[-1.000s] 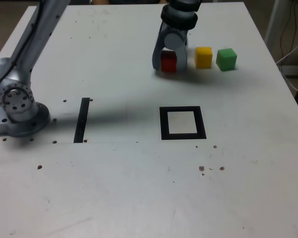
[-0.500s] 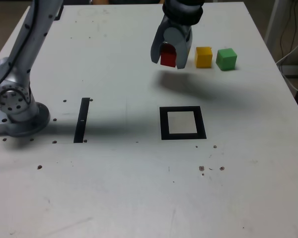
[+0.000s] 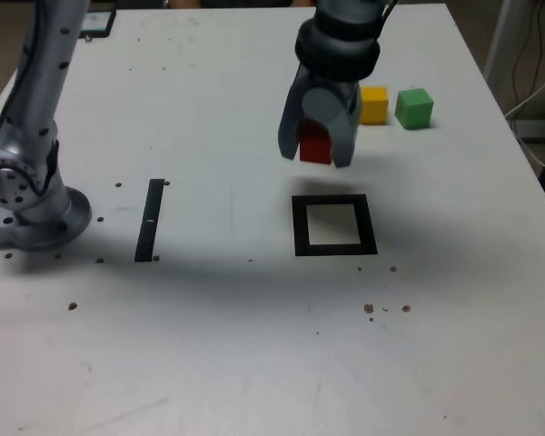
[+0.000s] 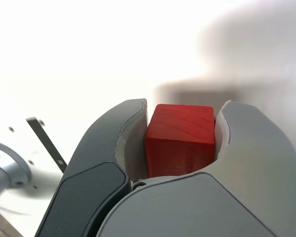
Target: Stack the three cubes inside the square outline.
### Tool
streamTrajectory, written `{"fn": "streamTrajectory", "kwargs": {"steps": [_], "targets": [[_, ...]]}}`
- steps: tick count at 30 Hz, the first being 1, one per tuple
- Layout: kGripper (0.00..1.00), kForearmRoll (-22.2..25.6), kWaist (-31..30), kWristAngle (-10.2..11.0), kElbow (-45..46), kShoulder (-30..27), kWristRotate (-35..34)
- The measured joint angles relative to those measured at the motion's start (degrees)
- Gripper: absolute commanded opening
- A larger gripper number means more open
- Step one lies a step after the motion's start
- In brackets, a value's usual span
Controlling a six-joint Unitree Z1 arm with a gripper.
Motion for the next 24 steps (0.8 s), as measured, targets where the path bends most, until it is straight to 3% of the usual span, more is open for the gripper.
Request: {"fn": "streamTrajectory", "kwargs": {"steps": [7, 14, 24], "targets": [[0.28, -5.08, -4.86, -4.1, 5.41, -0.33, -5.17], [0.28, -8.82, -8.95, -3.75, 6.98, -0.34, -10.38], [0.28, -9.41, -9.82, -2.14, 6.08, 2.09, -11.84]]}}
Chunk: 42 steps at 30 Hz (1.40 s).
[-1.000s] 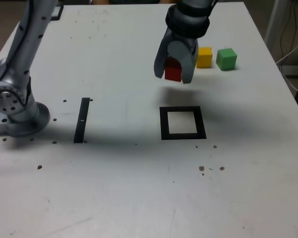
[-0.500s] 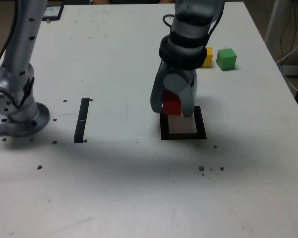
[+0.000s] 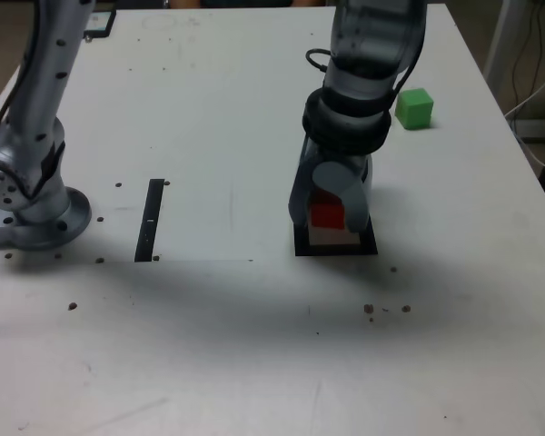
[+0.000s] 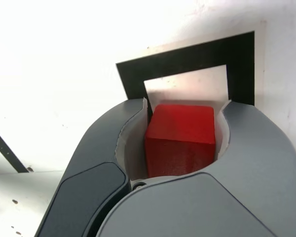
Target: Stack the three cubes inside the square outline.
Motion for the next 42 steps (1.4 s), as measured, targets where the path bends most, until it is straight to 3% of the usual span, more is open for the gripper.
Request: {"fn": "streamTrajectory", "kwargs": {"steps": [6, 16, 21, 30, 34, 42], "targets": [[0.35, -1.11, -0.06, -0.13, -0.03, 1.01, 0.03], [0.73, -1.49, -0.18, 0.14, -0.03, 0.98, 0.17], [0.86, -1.4, -0.18, 0.78, -0.29, -0.21, 0.52], [0.94, 1.02, -0.18, 0.3, -1.04, -1.45, 0.53], [0.99, 3.03, 0.56, 1.89, -1.77, -2.98, 0.85], [0.99, 4.31, 11.3, 3.38, -9.48, -4.75, 12.65]]}}
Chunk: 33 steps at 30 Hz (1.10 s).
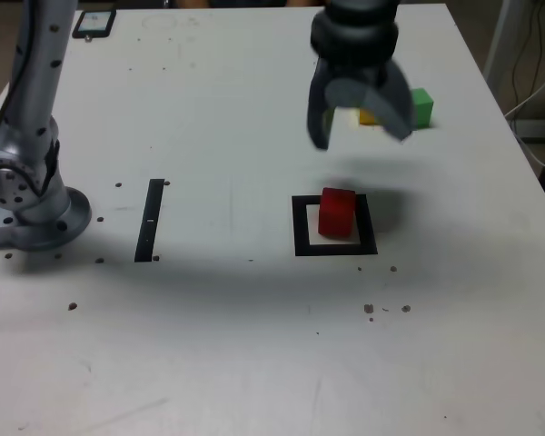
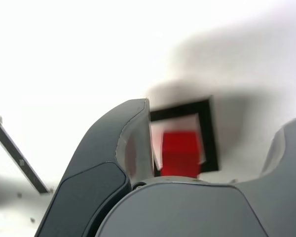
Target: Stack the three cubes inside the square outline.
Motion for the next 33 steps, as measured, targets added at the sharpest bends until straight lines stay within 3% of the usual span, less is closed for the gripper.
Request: {"fn": "streamTrajectory", "kwargs": {"steps": [5, 9, 13, 33], "targets": [[0.99, 4.18, 8.71, -0.15, -9.23, 1.1, 6.73], [0.99, 9.55, 14.01, -0.82, -16.38, 6.29, 11.23], [0.99, 11.77, 17.75, 0.51, -22.67, 10.05, 13.58], [0.94, 14.07, 19.19, 2.78, -25.01, 19.24, 14.74]]}}
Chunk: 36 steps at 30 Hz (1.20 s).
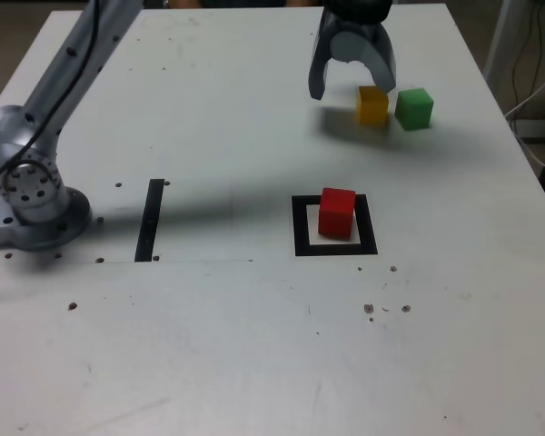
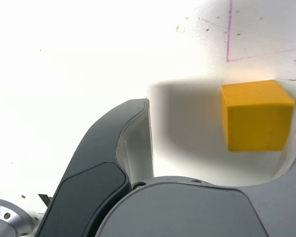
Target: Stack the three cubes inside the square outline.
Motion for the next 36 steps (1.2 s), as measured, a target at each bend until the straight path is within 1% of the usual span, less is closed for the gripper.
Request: {"fn": "streamTrajectory", "kwargs": {"steps": [7, 19, 24, 28, 30, 36], "targets": [[0.94, -0.97, -0.98, -0.01, -0.82, 2.16, -0.53], [0.93, -1.39, -1.14, 0.12, -1.97, 3.94, -0.76], [0.9, -1.49, -1.14, 0.11, -2.48, 4.61, -0.76], [0.84, -1.44, -1.15, -0.19, -2.84, 4.65, -0.76], [0.79, -1.42, -1.18, -0.32, -3.04, 4.81, -0.76], [0.55, -1.91, -1.29, -0.1, -2.99, 5.31, -1.19]]}}
